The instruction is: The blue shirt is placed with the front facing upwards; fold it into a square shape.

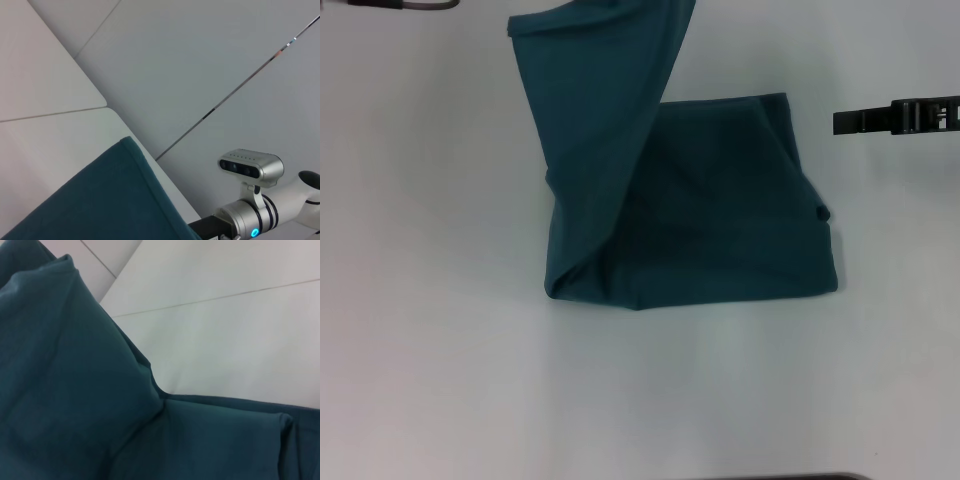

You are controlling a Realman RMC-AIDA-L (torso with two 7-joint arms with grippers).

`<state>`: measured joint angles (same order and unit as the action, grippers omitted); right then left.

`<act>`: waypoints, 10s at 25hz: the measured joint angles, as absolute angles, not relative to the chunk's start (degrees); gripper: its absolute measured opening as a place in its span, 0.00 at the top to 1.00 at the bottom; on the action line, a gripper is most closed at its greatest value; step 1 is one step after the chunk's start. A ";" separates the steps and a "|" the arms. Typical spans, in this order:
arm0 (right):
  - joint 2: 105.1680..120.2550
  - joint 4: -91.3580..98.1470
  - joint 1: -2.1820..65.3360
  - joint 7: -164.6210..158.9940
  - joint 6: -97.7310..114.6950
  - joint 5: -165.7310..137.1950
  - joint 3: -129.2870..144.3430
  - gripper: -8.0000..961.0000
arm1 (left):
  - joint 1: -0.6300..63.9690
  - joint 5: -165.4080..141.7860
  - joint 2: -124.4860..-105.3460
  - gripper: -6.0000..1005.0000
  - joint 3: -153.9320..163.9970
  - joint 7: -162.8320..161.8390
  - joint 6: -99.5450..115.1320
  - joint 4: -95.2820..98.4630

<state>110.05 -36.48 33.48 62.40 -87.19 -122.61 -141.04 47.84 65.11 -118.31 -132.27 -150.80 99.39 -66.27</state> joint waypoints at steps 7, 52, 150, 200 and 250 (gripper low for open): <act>110.03 -36.53 33.48 62.40 -87.19 -122.61 -141.07 0.98 | 48.78 67.30 -118.61 0.98 -132.55 -149.51 97.22 -60.96; 111.52 -35.14 37.00 59.64 -86.69 -122.70 -138.59 0.56 | 26.07 73.97 -120.25 0.05 -136.54 -123.66 85.96 -59.39; 113.26 -37.65 28.25 64.44 -90.00 -118.54 -141.85 0.59 | 26.28 73.54 -120.14 0.05 -136.93 -115.51 83.54 -52.38; 113.41 -31.45 36.42 55.70 -76.03 -124.28 -137.72 0.30 | 25.62 66.72 -120.10 0.07 -135.71 -106.49 93.21 -49.27; 117.22 -27.33 41.32 57.06 -65.16 -122.84 -135.99 0.64 | 26.36 66.46 -119.57 0.07 -134.55 -105.81 92.81 -48.58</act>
